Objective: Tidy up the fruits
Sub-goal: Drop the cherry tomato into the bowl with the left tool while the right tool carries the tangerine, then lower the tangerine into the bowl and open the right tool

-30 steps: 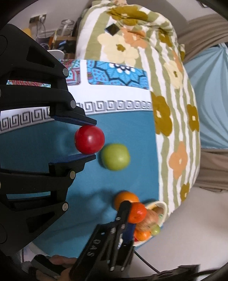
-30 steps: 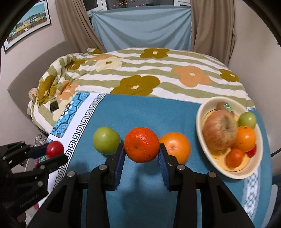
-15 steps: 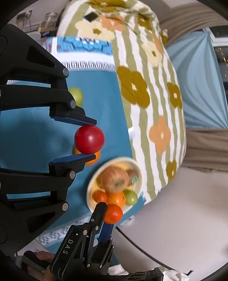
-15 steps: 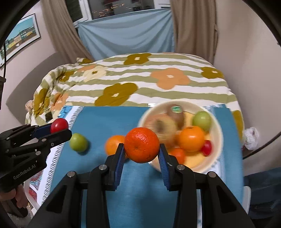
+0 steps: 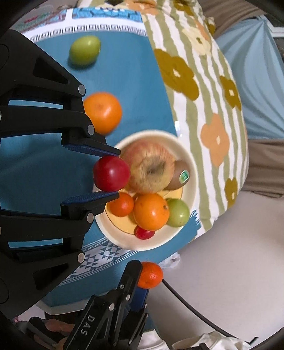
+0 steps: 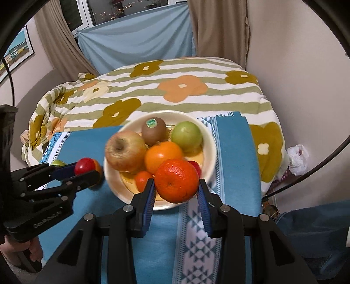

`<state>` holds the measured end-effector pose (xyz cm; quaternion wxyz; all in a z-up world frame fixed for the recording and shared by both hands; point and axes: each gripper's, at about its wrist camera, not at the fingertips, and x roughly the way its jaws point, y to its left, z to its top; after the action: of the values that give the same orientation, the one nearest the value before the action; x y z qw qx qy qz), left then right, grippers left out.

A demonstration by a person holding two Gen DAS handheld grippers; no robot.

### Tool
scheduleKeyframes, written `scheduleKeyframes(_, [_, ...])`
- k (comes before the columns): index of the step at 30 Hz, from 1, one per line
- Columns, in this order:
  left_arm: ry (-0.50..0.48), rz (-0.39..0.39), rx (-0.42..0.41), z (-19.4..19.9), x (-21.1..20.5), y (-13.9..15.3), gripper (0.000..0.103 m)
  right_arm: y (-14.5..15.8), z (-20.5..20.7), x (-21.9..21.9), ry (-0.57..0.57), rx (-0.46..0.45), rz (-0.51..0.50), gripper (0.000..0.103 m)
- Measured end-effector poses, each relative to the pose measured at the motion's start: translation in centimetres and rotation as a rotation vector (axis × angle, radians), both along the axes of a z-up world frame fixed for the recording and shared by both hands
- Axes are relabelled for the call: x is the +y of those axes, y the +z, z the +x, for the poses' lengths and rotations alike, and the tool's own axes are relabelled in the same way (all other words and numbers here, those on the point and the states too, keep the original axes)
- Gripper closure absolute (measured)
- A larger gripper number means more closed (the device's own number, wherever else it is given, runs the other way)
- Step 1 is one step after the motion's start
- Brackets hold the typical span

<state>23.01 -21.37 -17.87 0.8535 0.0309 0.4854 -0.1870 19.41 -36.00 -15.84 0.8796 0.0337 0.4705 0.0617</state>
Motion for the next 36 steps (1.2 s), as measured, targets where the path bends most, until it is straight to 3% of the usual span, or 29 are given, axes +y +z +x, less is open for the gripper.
scheduleKeyframes(8, [0.019,0.014,0.026,0.6,-1.9,-2.0,0.067,-1.8,0.3,-1.7,0.032,0.015,0.031,0.068])
scheduleKeyframes(9, [0.022,0.015,0.028,0.7,-1.9,-2.0,0.061,-1.9,0.3,-1.9,0.034,0.016,0.036,0.068])
scheduleKeyframes(12, [0.041,0.023,0.022,0.7,-1.7,-1.7,0.000,-2.1,0.3,-2.2,0.037,0.014,0.050,0.068])
scheduleKeyframes(15, [0.063,0.003,-0.020,0.2,-1.0,-0.5,0.000,-2.2,0.4,-2.3,0.041,0.017,0.062,0.068])
scheduleKeyframes(27, [0.148,0.105,-0.041,-0.8,2.1,1.4,0.000,-2.4,0.9,-0.5,0.173,0.027,0.041,0.068])
scheduleKeyframes(36, [0.233,0.139,-0.036,-2.4,5.0,1.8,0.000,-3.9,1.9,0.8,0.257,0.044,0.026,0.068])
